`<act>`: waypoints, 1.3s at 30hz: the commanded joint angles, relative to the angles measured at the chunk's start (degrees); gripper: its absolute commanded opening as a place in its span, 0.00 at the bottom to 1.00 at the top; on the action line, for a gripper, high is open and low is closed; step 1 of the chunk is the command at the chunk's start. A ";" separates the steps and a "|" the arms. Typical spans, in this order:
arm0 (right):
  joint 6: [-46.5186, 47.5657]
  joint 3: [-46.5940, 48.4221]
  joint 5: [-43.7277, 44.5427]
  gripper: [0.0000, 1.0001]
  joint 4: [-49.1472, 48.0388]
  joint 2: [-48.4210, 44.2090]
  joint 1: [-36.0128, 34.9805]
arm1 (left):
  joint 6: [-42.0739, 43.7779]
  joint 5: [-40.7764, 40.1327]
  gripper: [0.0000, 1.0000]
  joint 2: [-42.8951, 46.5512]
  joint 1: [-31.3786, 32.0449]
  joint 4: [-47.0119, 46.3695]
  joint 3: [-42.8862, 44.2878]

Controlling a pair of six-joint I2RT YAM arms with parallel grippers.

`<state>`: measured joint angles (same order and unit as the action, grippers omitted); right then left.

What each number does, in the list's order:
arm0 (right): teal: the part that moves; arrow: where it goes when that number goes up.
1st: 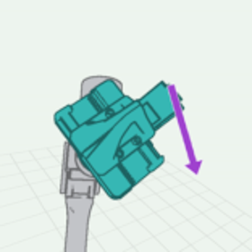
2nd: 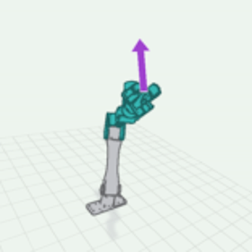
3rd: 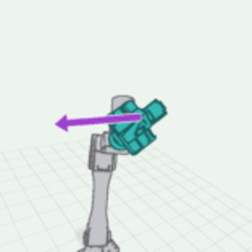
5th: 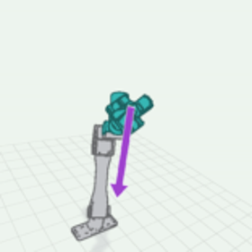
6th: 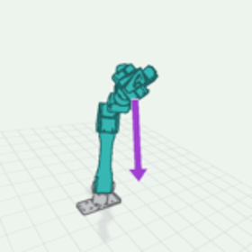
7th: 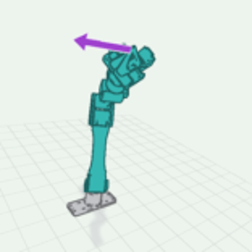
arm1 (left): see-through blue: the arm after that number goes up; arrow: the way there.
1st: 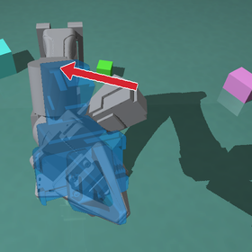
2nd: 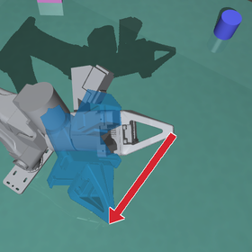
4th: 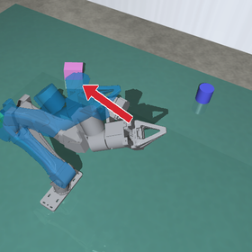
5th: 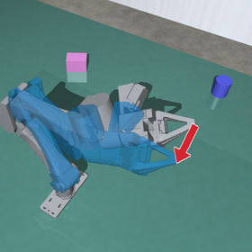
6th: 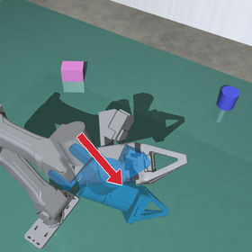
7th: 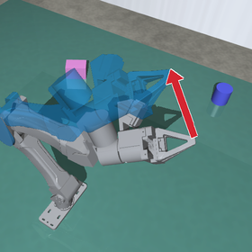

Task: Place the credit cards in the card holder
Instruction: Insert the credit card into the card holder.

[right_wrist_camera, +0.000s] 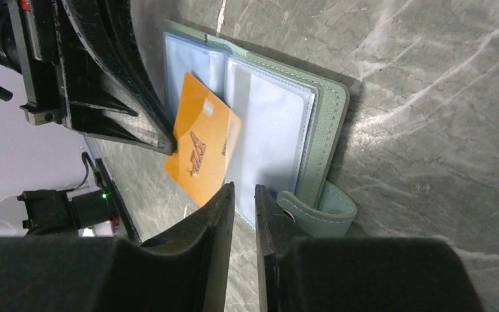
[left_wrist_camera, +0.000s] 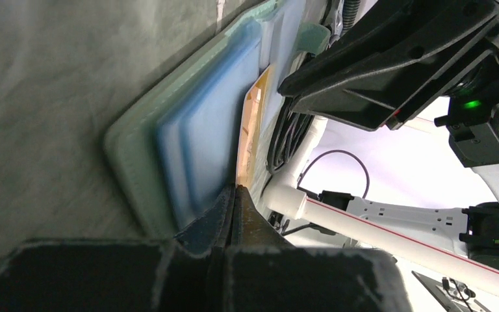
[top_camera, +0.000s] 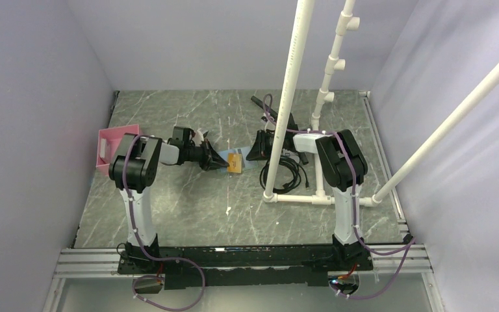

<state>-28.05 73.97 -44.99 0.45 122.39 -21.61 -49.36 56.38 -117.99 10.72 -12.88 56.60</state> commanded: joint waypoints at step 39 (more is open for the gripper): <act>4.42 0.69 14.64 0.30 11.63 -4.92 1.28 | -6.54 -24.81 0.00 3.26 7.71 -9.55 -3.46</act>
<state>-26.87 75.44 -37.08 8.51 119.74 -21.39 -57.93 36.16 -115.48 17.85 -25.19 53.04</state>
